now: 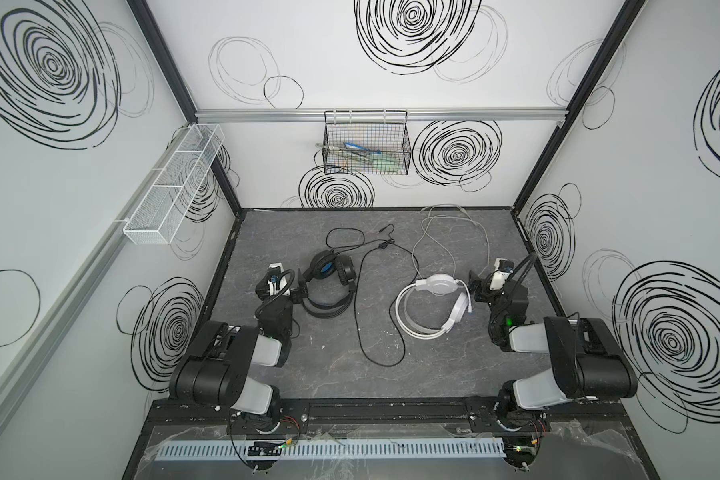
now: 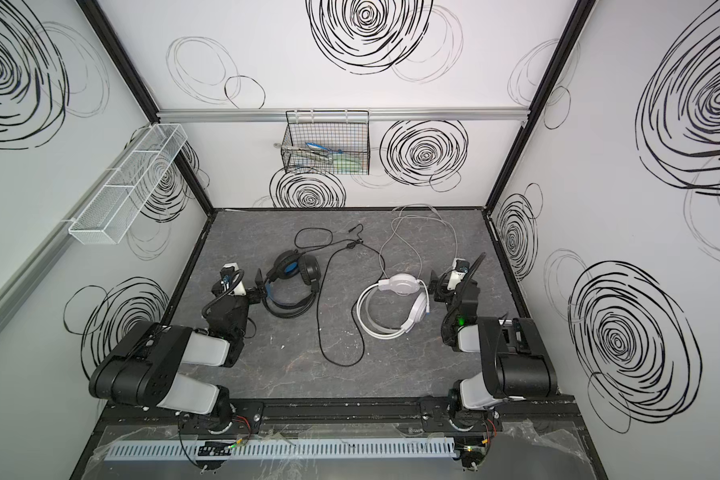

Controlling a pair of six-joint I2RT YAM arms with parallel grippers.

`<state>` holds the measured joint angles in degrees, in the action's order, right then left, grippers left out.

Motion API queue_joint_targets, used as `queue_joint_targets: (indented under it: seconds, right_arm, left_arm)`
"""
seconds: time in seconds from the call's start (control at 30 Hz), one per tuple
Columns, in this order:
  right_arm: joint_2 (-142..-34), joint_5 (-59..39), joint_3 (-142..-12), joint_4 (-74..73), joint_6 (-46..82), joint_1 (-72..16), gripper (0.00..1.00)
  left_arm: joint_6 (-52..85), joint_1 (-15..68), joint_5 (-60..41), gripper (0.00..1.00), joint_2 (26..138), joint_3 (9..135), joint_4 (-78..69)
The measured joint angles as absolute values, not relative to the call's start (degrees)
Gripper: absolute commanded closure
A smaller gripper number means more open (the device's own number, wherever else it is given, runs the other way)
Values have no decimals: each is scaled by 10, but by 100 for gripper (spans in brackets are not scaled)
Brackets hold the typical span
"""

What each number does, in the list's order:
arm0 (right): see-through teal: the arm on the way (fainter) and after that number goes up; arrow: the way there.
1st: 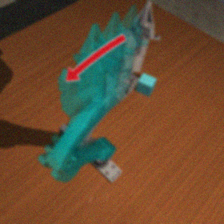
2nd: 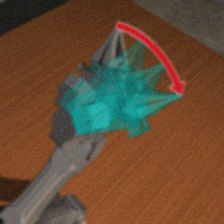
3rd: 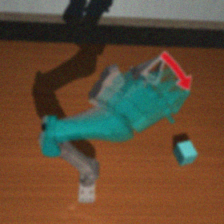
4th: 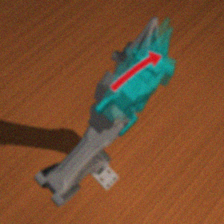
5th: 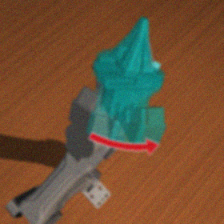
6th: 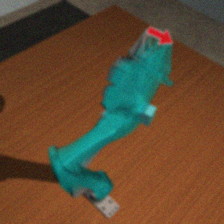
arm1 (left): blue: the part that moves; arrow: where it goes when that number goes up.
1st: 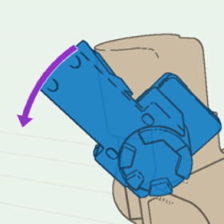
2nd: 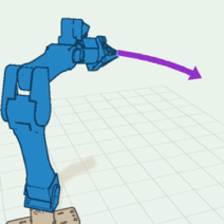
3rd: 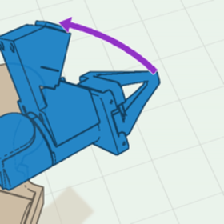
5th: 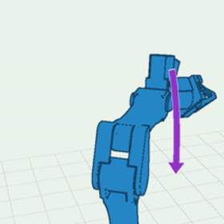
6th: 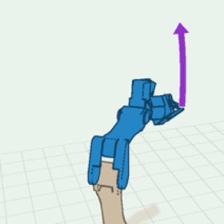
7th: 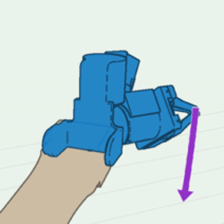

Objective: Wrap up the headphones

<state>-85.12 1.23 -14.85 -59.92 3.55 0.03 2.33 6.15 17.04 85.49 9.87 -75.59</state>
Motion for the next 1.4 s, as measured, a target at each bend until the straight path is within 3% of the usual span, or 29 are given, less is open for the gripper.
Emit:
queue_joint_targets:
  seconds: [1.27, 1.4]
  right_arm:
    - [-851, 3, -149, -599, 35, 8, 3]
    - [-838, -3, -172, -547, 33, 8, 3]
  left_arm:
    - [23, 60, 172, 4, 855, 98, -756]
    - [24, 60, 174, 4, 844, 98, -751]
